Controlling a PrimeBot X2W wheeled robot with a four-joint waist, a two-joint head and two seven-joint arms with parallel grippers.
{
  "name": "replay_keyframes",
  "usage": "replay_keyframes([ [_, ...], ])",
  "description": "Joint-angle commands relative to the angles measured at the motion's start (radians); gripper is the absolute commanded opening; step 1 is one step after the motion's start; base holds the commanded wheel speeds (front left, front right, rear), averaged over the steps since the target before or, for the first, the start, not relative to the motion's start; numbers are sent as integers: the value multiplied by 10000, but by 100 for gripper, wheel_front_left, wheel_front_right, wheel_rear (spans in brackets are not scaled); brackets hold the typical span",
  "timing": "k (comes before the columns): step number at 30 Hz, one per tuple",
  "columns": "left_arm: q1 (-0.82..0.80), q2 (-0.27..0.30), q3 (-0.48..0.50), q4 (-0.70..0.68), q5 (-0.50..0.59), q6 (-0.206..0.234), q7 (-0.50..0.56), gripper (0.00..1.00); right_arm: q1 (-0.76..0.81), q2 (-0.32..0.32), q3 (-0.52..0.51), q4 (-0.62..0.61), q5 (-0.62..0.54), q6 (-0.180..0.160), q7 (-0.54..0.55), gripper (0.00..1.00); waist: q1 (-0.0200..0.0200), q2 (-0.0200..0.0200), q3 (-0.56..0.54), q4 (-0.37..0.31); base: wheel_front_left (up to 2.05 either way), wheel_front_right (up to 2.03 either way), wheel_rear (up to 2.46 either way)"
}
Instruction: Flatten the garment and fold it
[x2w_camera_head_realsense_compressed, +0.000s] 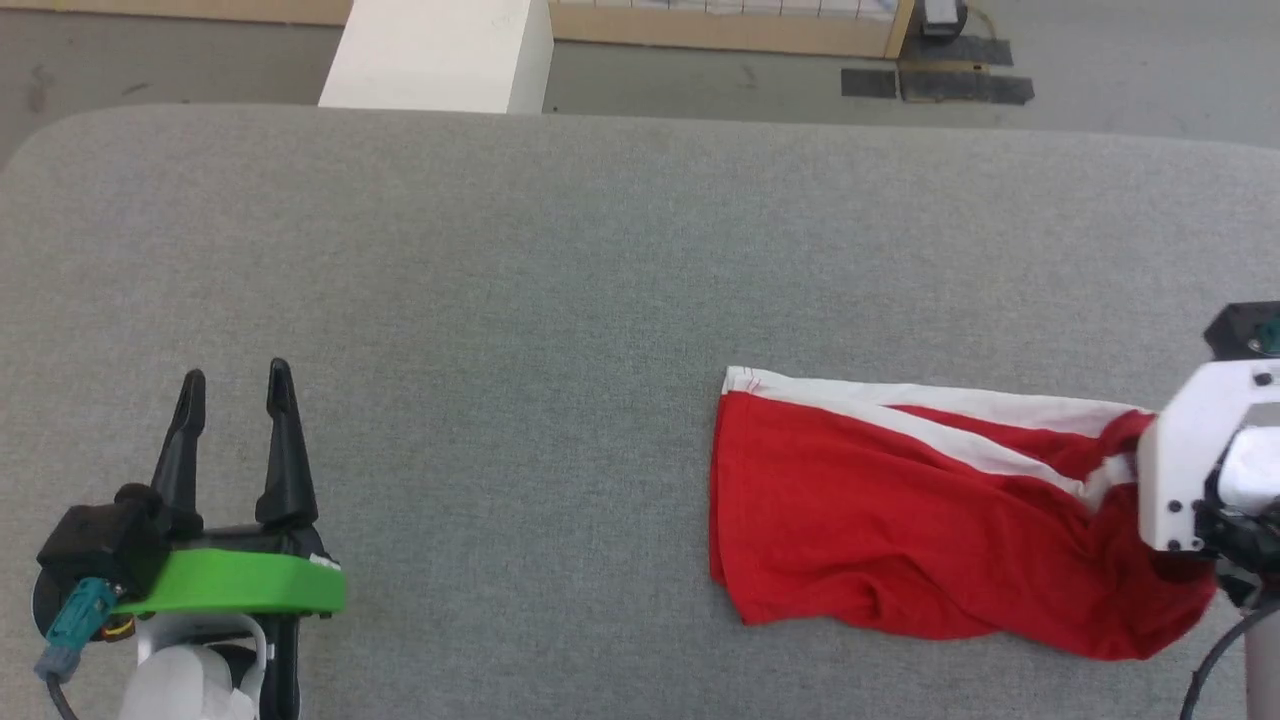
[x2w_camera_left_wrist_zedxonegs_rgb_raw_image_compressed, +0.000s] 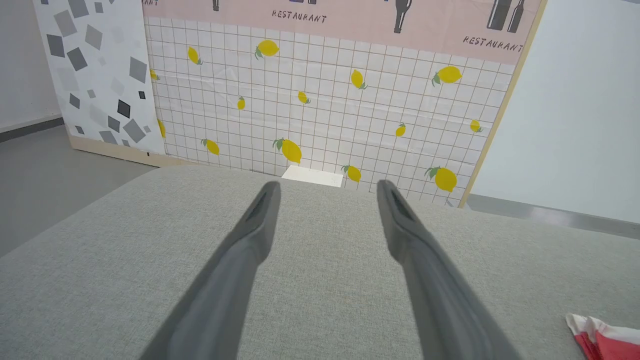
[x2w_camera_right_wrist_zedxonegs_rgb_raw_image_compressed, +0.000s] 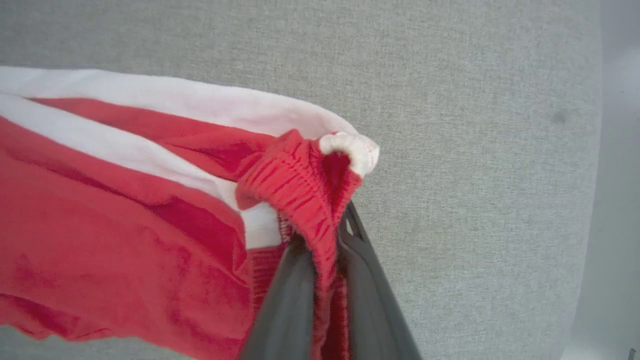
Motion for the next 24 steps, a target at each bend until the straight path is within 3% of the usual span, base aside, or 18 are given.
replay_keyframes([
  [1, 116, -35, 5, 30, 62, -69, -47, 100, 121, 125, 167, -401, 377, -15, 458, 0, 0, 89, -96, 22, 0, 0, 0],
  [5, 197, -69, 27, 23, 61, -70, -47, 100, 245, 804, 497, -1514, 1657, -15, 1339, 0, 0, 89, -152, 44, 0, 0, 0],
  [10, 207, -87, 29, 3, 18, -70, -47, 100, 327, 1317, 1071, -1839, 2385, -15, 1202, 0, 0, 89, -134, 101, 0, 0, 0],
  [24, 80, -55, -255, 103, -165, -70, -47, 100, -928, 1540, 3387, 1217, 3899, -15, -1711, 0, 0, 89, 110, 694, 0, 0, 0],
])
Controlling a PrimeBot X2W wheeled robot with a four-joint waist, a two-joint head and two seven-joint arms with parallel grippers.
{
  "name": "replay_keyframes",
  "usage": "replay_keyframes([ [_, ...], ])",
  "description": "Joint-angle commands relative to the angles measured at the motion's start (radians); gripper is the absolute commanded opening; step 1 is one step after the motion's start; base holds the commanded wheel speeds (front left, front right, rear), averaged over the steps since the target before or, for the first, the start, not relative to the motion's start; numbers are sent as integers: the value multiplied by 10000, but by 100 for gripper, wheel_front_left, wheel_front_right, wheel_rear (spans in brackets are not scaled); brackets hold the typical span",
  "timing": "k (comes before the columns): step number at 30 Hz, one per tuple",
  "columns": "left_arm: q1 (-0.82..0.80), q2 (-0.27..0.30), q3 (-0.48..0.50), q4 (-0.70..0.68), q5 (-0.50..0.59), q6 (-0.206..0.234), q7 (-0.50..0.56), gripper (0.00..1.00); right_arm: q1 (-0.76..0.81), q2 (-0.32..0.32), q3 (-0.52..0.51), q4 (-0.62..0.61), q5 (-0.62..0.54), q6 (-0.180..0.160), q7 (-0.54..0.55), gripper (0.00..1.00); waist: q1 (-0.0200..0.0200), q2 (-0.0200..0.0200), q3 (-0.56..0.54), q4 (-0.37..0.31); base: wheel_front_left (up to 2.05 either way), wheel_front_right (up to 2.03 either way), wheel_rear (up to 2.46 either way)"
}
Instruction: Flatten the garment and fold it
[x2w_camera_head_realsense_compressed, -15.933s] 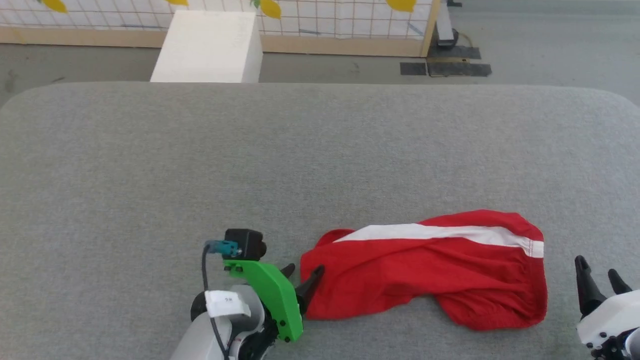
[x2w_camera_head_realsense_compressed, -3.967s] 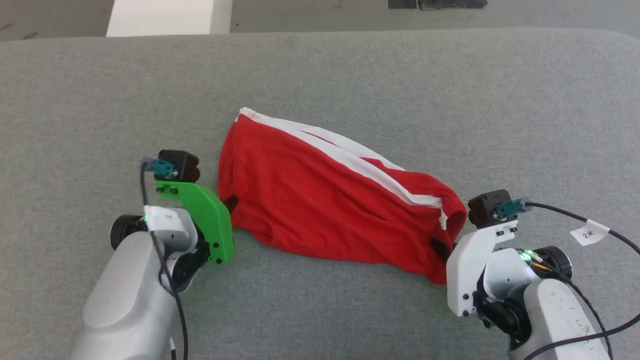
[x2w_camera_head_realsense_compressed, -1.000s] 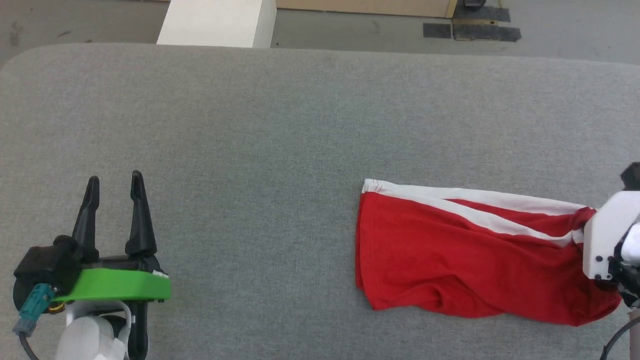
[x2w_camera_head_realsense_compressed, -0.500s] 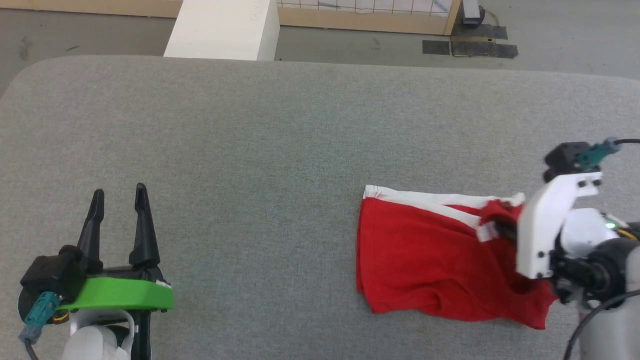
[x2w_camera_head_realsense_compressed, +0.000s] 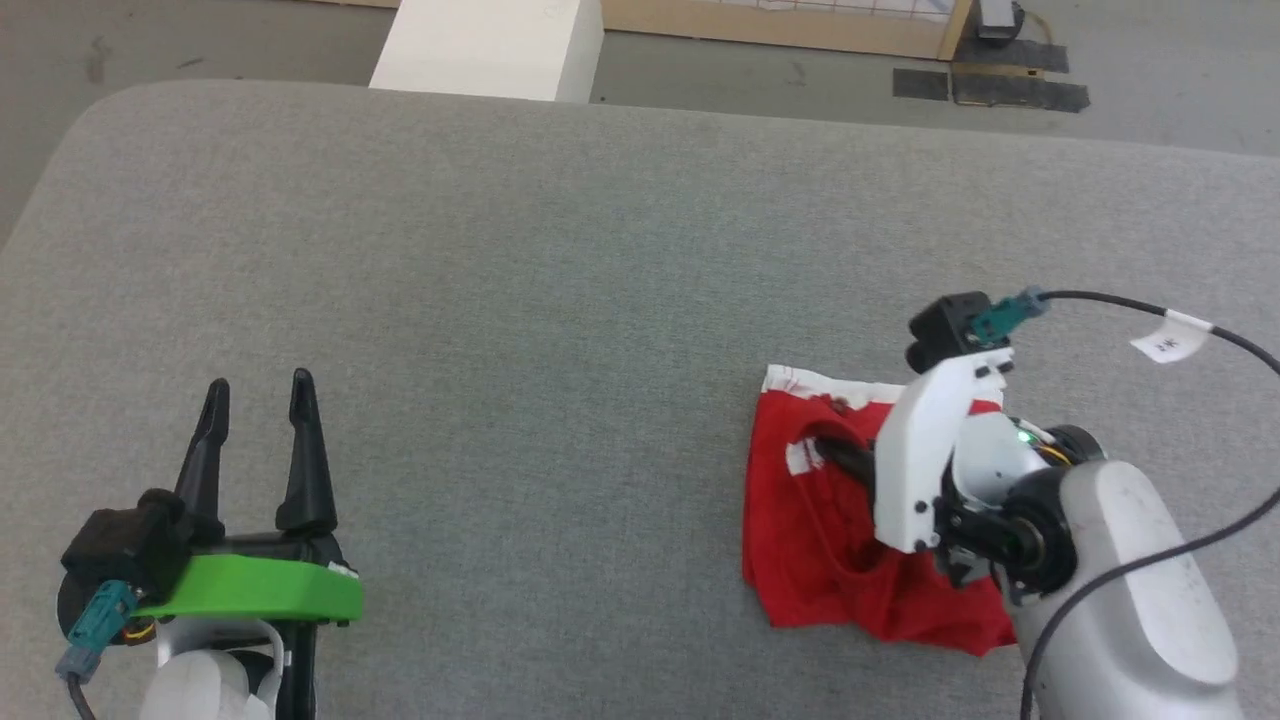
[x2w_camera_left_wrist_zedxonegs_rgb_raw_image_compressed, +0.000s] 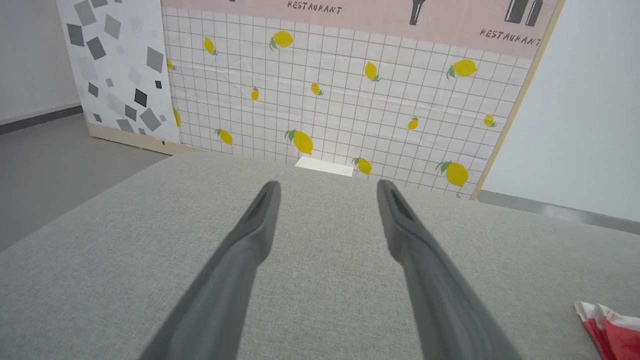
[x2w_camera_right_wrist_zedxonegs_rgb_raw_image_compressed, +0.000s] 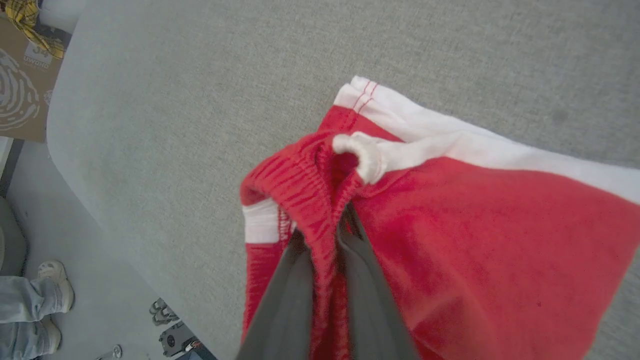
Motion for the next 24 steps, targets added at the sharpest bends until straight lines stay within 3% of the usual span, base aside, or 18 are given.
replay_keyframes([
  [1, -41, -4, -35, 43, -86, -68, -47, 100, -261, 6, 142, 309, 109, -13, -304, 0, 0, 89, 57, 129, 0, 0, 0],
  [10, -60, -35, -79, 154, -151, -69, -47, 100, -970, 7, 921, 2536, -452, -13, -1970, 0, 0, 89, 75, 380, 0, 0, 0],
  [11, -57, -39, -73, 167, -150, -69, -47, 100, -1018, 8, 1029, 2678, -575, -13, -2047, 33, 0, 89, 63, 379, 0, 0, 0],
  [12, -50, -44, -64, 182, -148, -69, -47, 100, -1086, 8, 1160, 2804, -737, -13, -2130, 100, 0, 89, 41, 369, 0, 0, 0],
  [17, 54, -86, -34, 208, -120, -69, -47, 100, -1389, 8, 1741, 2793, -1200, -13, -2280, 100, 0, 89, -168, 239, 0, 0, 0],
  [24, 219, -144, -71, 160, -31, -69, -47, 100, -1610, 8, 2151, 1748, -1539, -13, -2054, 100, 0, 89, -464, -17, 0, 0, 0],
])
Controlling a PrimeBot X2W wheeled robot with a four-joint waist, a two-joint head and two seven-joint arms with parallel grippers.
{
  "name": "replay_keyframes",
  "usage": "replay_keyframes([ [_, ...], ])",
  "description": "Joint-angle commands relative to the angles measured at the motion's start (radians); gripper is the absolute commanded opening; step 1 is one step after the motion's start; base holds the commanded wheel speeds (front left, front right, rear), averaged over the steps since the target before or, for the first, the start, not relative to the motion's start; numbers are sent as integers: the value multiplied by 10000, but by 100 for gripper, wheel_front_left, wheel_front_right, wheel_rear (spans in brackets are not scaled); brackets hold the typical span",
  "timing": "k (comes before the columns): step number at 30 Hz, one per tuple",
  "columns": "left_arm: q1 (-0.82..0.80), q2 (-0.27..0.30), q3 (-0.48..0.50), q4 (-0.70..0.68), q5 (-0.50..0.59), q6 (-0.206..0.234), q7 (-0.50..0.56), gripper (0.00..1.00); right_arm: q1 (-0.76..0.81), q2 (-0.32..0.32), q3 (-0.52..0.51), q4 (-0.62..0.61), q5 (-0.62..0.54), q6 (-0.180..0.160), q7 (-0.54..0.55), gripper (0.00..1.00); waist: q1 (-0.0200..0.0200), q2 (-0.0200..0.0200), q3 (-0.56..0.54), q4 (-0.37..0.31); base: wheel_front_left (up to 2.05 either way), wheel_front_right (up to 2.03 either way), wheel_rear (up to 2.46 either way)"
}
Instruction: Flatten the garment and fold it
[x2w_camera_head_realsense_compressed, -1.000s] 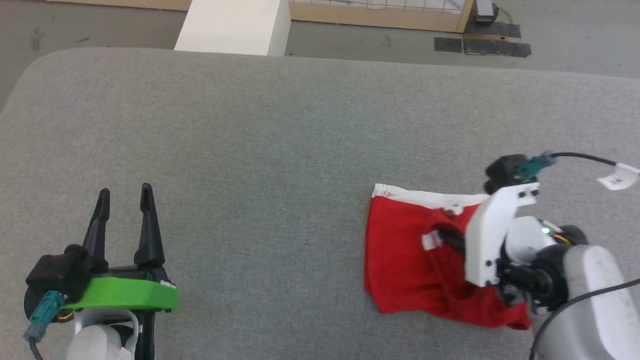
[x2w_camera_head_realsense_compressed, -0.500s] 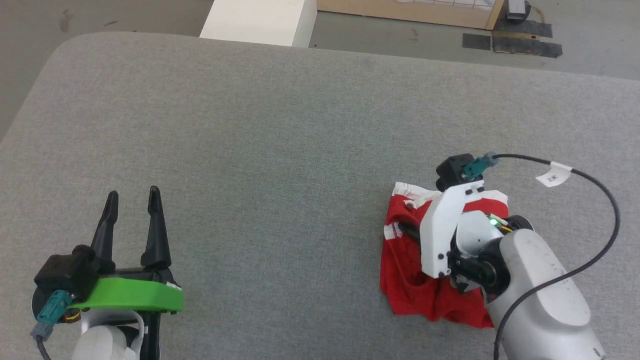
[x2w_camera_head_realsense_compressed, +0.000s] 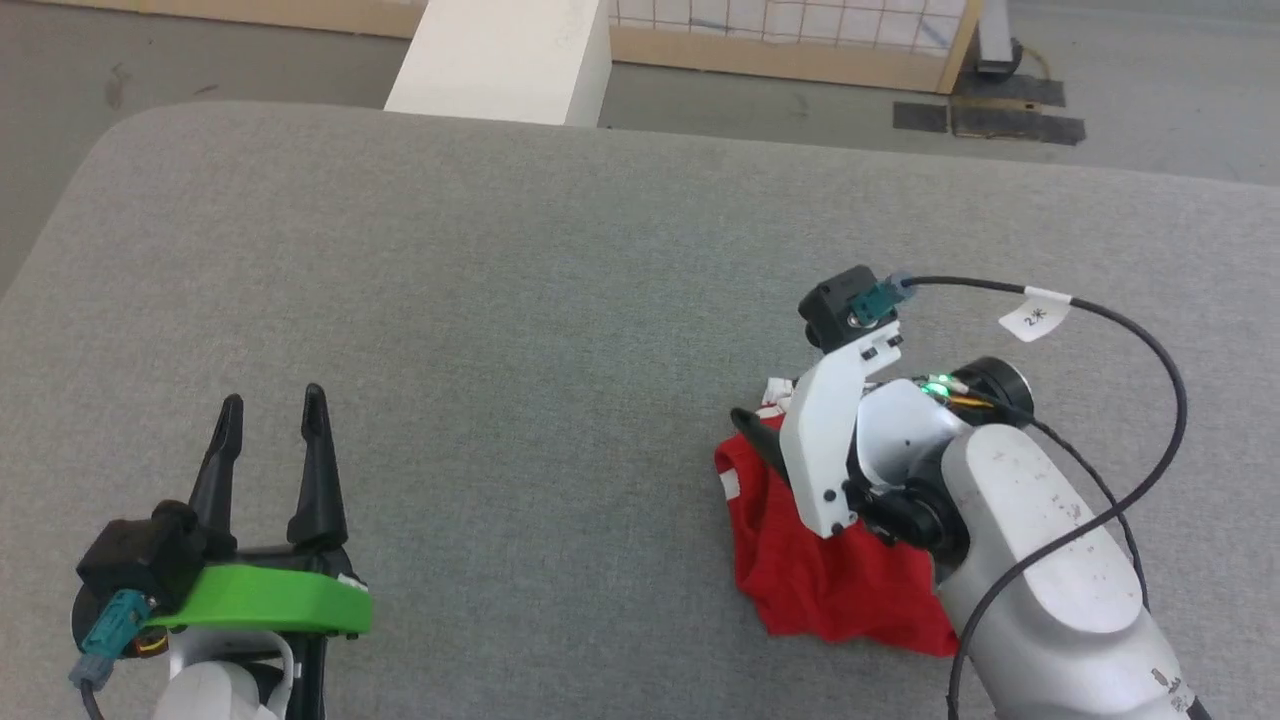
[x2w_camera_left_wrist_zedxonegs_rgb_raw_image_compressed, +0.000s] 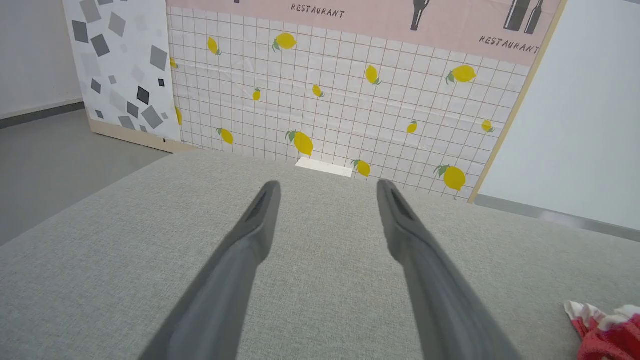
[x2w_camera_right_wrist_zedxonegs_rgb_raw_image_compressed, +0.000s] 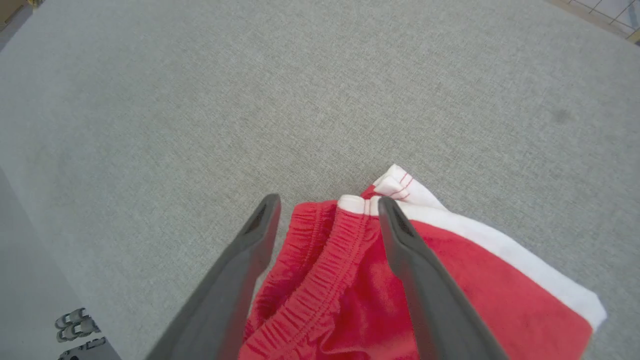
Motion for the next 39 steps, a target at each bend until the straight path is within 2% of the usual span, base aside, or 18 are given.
replay_keyframes([
  [1, 125, -53, 13, -26, 38, -69, -47, 100, -137, -7, -4, -234, -83, -13, 62, 100, 0, 89, -121, -135, 0, 0, 0],
  [7, 271, -35, 89, -80, 105, -69, -47, 100, 211, -7, -802, -1577, -816, -13, 204, 100, 0, 89, -260, -381, 0, 0, 0],
  [11, 338, -49, 95, -126, 127, -69, -47, 100, 1134, -7, -1823, -2364, -1958, -13, 696, 100, 0, 89, -284, -496, 0, 0, 0],
  [16, 373, -50, 48, -167, 96, -69, -47, 100, 2372, -7, -2504, -2819, -2514, -13, 1177, 100, 0, 89, -171, -579, 0, 0, 0],
  [22, 218, -13, -21, -193, 32, -69, -47, 100, 3113, -7, -2752, -2427, -2659, -13, 1092, 100, 0, 89, 53, -516, 0, 0, 0],
  [29, 141, 88, 6, -153, -13, -69, -47, 100, 3120, -7, -2650, -1200, -2545, -13, 528, 100, 0, 89, 138, -419, 0, 0, 0],
  [30, 141, 88, 16, -146, -9, -69, -47, 100, 3089, -7, -2662, -1100, -2550, -13, 489, 68, 0, 89, 131, -420, 0, 0, 0],
  [31, 143, 89, 31, -142, -1, -69, -47, 100, 3034, -7, -2688, -1011, -2562, -13, 393, 29, 0, 89, 128, -426, 0, 0, 0],
  [32, 146, 90, 39, -137, 7, -69, -47, 100, 2991, -7, -2703, -938, -2575, -13, 336, 11, 0, 89, 123, -430, 0, 0, 0],
  [33, 147, 89, 52, -132, 15, -69, -47, 100, 2954, -7, -2713, -868, -2590, -13, 298, 0, 0, 89, 114, -434, 0, 0, 0],
  [39, 163, 77, 266, -152, 75, -69, -47, 100, 2632, -7, -2645, -684, -2654, -13, 103, 0, 0, 89, 49, -608, 0, 0, 0],
])
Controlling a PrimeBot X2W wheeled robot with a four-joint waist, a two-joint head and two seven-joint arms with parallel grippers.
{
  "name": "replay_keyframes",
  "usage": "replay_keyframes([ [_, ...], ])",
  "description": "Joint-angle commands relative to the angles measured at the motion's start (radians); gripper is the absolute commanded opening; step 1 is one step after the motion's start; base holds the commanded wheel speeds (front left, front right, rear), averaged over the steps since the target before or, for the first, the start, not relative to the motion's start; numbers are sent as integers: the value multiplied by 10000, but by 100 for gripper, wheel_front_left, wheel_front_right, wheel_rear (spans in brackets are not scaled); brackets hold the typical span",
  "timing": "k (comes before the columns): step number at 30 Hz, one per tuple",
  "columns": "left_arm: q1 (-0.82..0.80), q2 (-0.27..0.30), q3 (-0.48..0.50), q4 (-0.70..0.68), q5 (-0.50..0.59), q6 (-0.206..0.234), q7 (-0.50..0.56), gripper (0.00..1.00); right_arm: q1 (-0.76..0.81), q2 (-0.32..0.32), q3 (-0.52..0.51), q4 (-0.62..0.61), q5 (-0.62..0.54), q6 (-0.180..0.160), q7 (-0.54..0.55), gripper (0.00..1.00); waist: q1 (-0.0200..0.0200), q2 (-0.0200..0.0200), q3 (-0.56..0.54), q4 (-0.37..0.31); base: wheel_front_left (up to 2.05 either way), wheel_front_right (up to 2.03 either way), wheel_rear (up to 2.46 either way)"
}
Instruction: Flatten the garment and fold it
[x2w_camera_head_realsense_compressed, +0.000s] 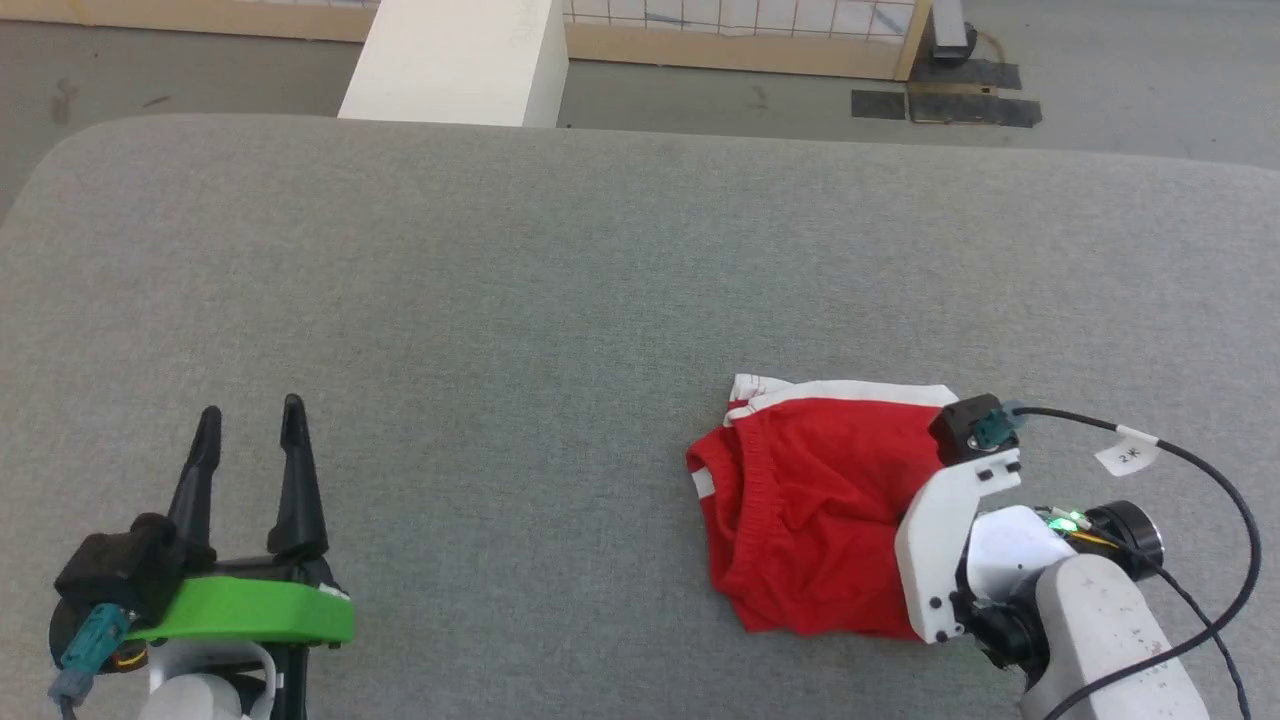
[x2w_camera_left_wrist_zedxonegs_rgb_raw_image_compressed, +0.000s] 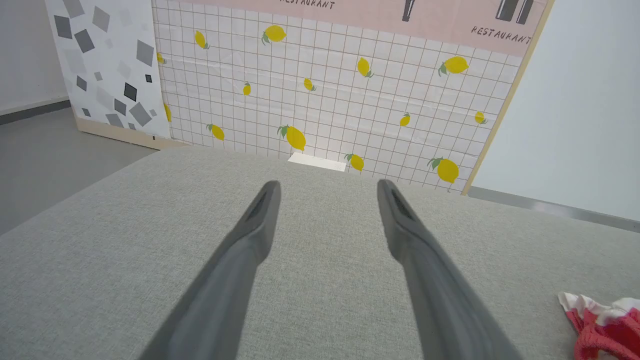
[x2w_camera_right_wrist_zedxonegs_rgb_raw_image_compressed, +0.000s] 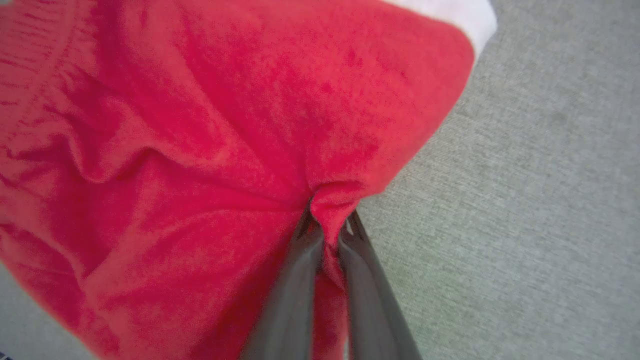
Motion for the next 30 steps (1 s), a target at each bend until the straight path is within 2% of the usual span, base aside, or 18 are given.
replay_keyframes([
  [1, -54, 33, 64, -37, 48, -69, -47, 100, -147, -22, 87, 51, -94, -15, -44, 0, 0, 89, -21, -153, 0, 0, 0],
  [5, 126, 18, 214, -194, 69, -69, -47, 100, -443, -99, 811, -111, -241, -15, 147, 0, 0, 89, 78, -767, 0, 0, 0],
  [7, 205, -9, 280, -294, 74, -69, -47, 100, -650, -412, 1328, -216, -173, -15, 242, 0, 0, 89, 181, -1227, 0, 0, 0],
  [8, 223, -20, 262, -332, 65, -69, -47, 100, -762, -651, 1601, -256, -87, -15, 330, 0, 0, 89, 251, -1469, 0, 0, 0],
  [9, 213, 26, 193, -417, 32, -69, -47, 100, -1122, -1262, 2289, -368, 232, -15, 558, 0, 0, 89, 491, -2185, 0, 0, 0],
  [13, 58, 227, 71, -540, -12, -69, -47, 100, -1699, -2069, 3050, -508, 668, -15, 678, 0, 0, 89, 824, -3185, 0, 0, 0],
  [14, -21, 381, 18, -636, -12, -69, -47, 100, -2087, -2475, 3376, -523, 831, -15, 632, 0, 0, 89, 1035, -3767, 0, 0, 0],
  [19, -159, 688, -66, -734, -69, -69, -47, 100, -2714, -2914, 3588, -467, 1048, -15, 528, 0, 0, 89, 1435, -4491, 0, 0, 0],
  [20, -244, 1030, -62, -963, -85, -69, -47, 100, -3291, -3218, 3422, -334, 909, -15, 358, 0, 0, 89, 2053, -4890, 0, 0, 0],
  [27, -366, 1468, 115, -1324, -135, -69, -47, 100, -3807, -3850, 2996, -98, 549, -15, 40, 0, 0, 89, 2933, -4682, 0, 0, 0],
  [30, -414, 1672, 170, -1445, -186, -69, -47, 100, -3938, -4108, 2447, 58, 307, -15, -174, 0, 0, 89, 3259, -4442, 0, 0, 0],
])
